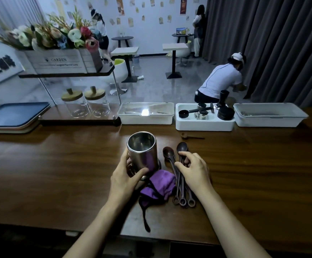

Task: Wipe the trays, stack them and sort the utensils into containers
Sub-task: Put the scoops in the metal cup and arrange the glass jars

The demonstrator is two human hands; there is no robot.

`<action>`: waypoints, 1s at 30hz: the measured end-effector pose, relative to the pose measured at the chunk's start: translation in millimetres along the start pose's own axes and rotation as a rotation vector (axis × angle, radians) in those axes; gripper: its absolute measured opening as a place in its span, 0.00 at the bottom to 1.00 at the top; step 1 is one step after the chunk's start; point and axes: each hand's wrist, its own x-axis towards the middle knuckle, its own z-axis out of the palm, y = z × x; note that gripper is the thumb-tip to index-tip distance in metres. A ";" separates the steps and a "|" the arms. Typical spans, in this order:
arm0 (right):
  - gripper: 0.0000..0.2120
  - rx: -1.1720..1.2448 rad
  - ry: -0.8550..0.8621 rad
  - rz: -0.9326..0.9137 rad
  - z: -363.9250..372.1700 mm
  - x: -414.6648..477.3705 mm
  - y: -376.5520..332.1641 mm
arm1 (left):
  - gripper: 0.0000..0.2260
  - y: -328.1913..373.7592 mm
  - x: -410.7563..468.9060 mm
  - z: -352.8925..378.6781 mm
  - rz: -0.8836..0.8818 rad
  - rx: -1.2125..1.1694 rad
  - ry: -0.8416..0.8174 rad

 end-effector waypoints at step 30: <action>0.15 0.808 0.120 0.205 -27.8 29.4 -57.6 | 0.44 -16.1 24.3 -9.7 0.059 -0.065 -0.107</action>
